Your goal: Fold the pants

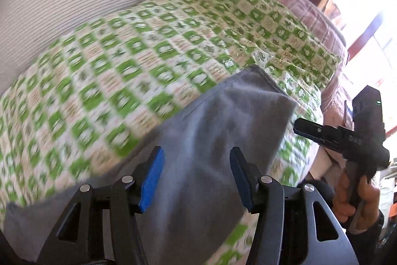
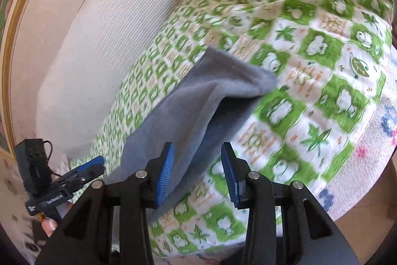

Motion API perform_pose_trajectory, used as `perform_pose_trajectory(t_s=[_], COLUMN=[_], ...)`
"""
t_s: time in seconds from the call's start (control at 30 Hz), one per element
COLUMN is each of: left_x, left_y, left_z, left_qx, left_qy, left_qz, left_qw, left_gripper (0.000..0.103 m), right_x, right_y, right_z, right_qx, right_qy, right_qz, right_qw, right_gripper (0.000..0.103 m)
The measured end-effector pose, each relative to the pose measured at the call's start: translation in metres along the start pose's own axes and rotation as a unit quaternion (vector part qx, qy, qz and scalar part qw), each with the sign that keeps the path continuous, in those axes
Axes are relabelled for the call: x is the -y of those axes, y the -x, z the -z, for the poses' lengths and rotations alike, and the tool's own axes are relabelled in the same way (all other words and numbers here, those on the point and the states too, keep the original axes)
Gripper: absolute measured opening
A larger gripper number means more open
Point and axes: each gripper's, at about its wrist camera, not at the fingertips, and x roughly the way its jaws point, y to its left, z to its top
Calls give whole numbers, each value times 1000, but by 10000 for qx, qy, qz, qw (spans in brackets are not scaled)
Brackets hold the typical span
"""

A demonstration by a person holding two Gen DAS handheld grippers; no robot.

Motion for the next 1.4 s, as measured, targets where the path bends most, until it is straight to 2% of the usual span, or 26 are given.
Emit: perform_pose_trajectory(t_s=[0.07,0.13,0.17,0.33,0.4,0.53,0.67,0.73,0.8,0.87,0.93,1.0,1.07,1.17,1.23,1.4], left_x=[6,11,13,23,30,41,50,56,65,77,87,89,85,72,66,45], left_y=[-18,-35,-44,-83,-98,-128,-144,-146,-147,-147,-144,-140,-133,-115,-96,-49], left_z=[-16,-29,-35,-58,-67,-84,-92,-93,-92,-90,-87,-84,-83,-83,-82,-78], left_qx=[-140,-248,-318,-619,-717,-991,-1008,-967,-941,-971,-898,-813,-739,-554,-370,55], left_qy=[-92,-193,-224,-388,-501,-656,-798,-903,-1064,-1225,-1404,-1454,-1325,-1082,-1026,-946], left_qz=[42,24,33,120,75,252,188,164,218,371,323,339,509,792,850,893], left_qw=[9999,9995,9992,9973,9961,9926,9915,9911,9896,9870,9855,9854,9871,9894,9904,9915], left_gripper=[56,56,56,57,58,58,59,55,40,16,10,8,7,7,7,7], right_x=[6,11,14,34,42,46,45,40,37,33,30,27,25,9,-5,-32], right_y=[-2,-6,-9,-7,-3,-9,-22,-24,-23,-19,-12,-6,0,9,16,26], right_z=[-8,-13,-15,-19,-21,-29,-37,-39,-41,-40,-39,-37,-37,-33,-29,-14], right_qx=[31,-17,-60,34,137,146,44,62,178,332,514,644,735,939,1091,1163], right_qy=[-193,-333,-423,-902,-1038,-1057,-892,-742,-666,-591,-500,-434,-332,26,305,516], right_qz=[-113,-110,-86,-63,-231,-365,-330,-323,-241,-256,-283,-286,-365,-359,-308,-852], right_qw=[9997,9994,9991,9959,9942,9936,9955,9967,9973,9974,9970,9966,9961,9949,9931,9882], right_gripper=[44,53,54,55,55,55,52,26,13,11,10,10,10,10,10,9])
